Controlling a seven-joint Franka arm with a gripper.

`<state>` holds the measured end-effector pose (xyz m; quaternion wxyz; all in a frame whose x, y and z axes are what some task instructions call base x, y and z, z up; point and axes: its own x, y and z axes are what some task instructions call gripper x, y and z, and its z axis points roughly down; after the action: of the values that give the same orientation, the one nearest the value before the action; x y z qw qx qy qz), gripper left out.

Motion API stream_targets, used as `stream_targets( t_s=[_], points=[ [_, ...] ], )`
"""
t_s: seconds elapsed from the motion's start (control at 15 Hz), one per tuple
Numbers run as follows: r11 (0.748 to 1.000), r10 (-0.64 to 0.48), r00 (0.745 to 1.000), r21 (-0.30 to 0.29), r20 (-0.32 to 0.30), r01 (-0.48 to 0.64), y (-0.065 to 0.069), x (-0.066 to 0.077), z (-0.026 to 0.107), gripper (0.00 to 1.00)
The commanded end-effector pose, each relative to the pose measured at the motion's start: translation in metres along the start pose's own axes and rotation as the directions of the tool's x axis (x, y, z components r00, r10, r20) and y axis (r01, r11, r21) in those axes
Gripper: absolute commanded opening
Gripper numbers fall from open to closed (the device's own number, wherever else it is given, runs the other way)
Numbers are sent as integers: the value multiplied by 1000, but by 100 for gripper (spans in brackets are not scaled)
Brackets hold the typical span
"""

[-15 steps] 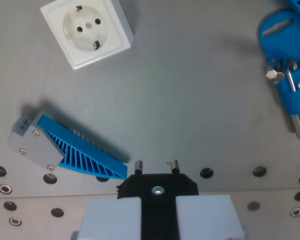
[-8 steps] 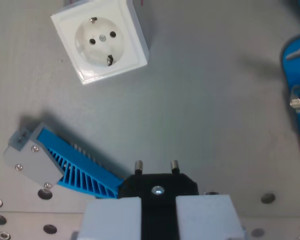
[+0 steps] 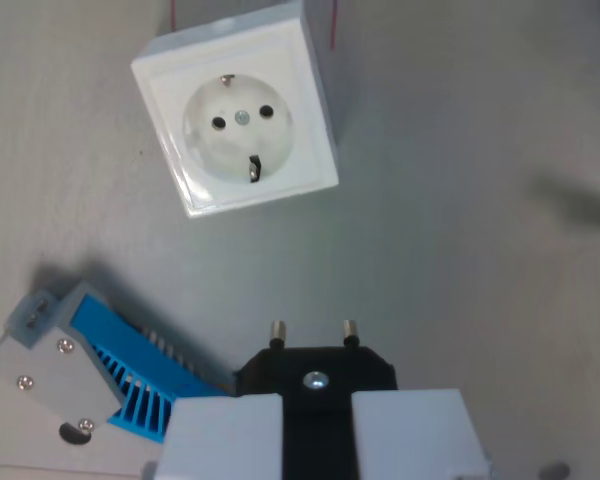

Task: Move above the white socket

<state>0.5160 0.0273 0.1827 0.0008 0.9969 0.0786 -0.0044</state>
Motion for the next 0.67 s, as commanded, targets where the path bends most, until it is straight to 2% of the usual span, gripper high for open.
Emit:
stream_targets(
  t_s=[0.07, 0.67],
  points=[
    [990, -127, 990, 46, -68, 130, -4, 6, 15, 0],
    [983, -173, 984, 49, -33, 174, -15, 23, 50, 0]
  ],
)
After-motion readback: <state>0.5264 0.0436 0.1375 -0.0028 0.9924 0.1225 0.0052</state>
